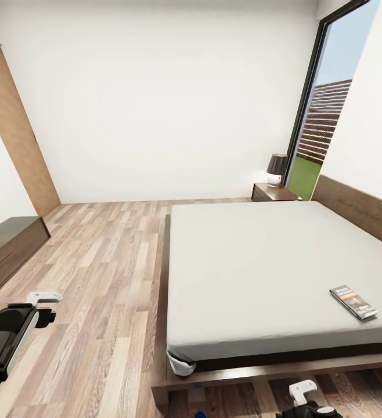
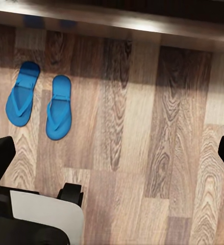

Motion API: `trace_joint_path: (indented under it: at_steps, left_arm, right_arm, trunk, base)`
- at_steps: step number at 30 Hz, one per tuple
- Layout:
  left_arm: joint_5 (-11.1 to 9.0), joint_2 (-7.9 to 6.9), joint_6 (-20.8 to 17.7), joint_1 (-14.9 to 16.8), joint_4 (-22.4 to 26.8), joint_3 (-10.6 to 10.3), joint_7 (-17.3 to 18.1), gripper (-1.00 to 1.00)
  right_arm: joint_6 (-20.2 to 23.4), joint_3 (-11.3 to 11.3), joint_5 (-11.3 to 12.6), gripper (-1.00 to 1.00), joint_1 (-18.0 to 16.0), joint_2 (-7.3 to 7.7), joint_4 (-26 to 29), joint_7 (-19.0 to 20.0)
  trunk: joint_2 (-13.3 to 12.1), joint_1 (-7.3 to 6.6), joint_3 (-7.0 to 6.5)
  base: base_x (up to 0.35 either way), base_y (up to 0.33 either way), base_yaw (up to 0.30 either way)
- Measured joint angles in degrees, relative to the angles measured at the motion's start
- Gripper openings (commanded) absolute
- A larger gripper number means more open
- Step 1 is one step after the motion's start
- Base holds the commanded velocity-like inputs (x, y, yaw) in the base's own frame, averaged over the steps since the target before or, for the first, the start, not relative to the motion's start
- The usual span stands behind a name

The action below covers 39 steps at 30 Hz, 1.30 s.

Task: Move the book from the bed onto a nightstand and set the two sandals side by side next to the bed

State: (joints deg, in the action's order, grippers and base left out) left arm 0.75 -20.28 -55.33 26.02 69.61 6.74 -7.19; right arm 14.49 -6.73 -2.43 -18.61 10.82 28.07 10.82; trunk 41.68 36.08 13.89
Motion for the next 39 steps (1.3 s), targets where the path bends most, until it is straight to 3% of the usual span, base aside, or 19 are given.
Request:
trace_joint_path:
  at_steps: [5,8,10,15,17,20,22,27,33,39]
  left_arm:
    - [0.12,1.35,3.17,-0.04,-4.45,-1.67,-0.03,1.0]
    - [0.05,2.78,8.92,-0.1,-11.26,-2.29,-0.03,1.0]
    - [-0.02,4.05,17.66,-0.09,-22.44,-2.62,-0.02,1.0]
    - [-0.13,4.95,35.88,-0.09,-44.0,-2.95,0.04,1.0]
    - [-0.17,5.14,43.26,-0.06,-50.96,-3.07,0.07,1.0]
    - [-0.29,5.56,51.83,-0.1,-57.68,-3.15,0.18,1.0]
    - [-0.3,5.87,53.68,-0.15,-59.09,-3.11,0.21,1.0]
    - [-0.61,8.29,58.83,-2.1,-62.8,-2.97,0.33,1.0]
    - [-0.78,9.96,60.95,-6.19,-64.03,-2.97,0.36,1.0]
    - [-0.69,11.8,61.64,-7.72,-64.45,-2.97,0.1,1.0]
  right_arm:
    - [-3.67,0.01,0.16,1.0,0.0,0.03,-1.61,-0.01]
    - [-6.61,0.03,0.24,1.0,0.0,0.04,-4.73,-0.02]
    - [-8.56,0.18,0.35,1.0,0.0,0.08,-7.59,0.01]
    - [-10.04,0.37,0.59,1.0,0.0,0.14,-10.46,0.05]
    - [-10.33,0.4,0.61,1.0,0.0,0.11,-11.83,0.07]
    - [-10.63,0.37,0.64,1.0,0.0,0.06,-14.03,0.06]
    - [-10.7,0.35,0.67,1.0,0.0,0.04,-14.65,0.04]
    - [-11.25,0.38,0.78,1.0,0.0,-0.19,-17.16,0.01]
    - [-13.1,0.45,0.83,1.0,0.01,-0.76,-20.07,0.02]
    - [-15.0,0.47,0.81,1.0,0.02,-1.07,-21.64,0.03]
  trunk:
    - [-2.01,-1.1,-0.9]
    - [-3.22,-1.76,-1.43]
    - [-4.02,-2.2,-1.79]
    - [-6.02,-3.3,-2.69]
    - [-6.83,-3.74,-3.05]
    - [-8.03,-4.4,-3.59]
    - [-8.83,-4.84,-3.95]
    - [-10.84,-5.94,-4.85]
    - [-13.26,-7.26,-5.94]
    - [-14.48,-7.93,-6.49]
  base:
    - [0.0,0.0,0.0]
    - [0.0,0.0,0.0]
    - [0.0,0.0,0.0]
    - [0.0,0.0,0.0]
    - [0.0,0.0,0.0]
    - [0.0,0.0,0.0]
    - [0.0,0.0,0.0]
    - [0.0,0.0,0.0]
    - [0.0,0.0,0.0]
    - [0.0,0.0,0.0]
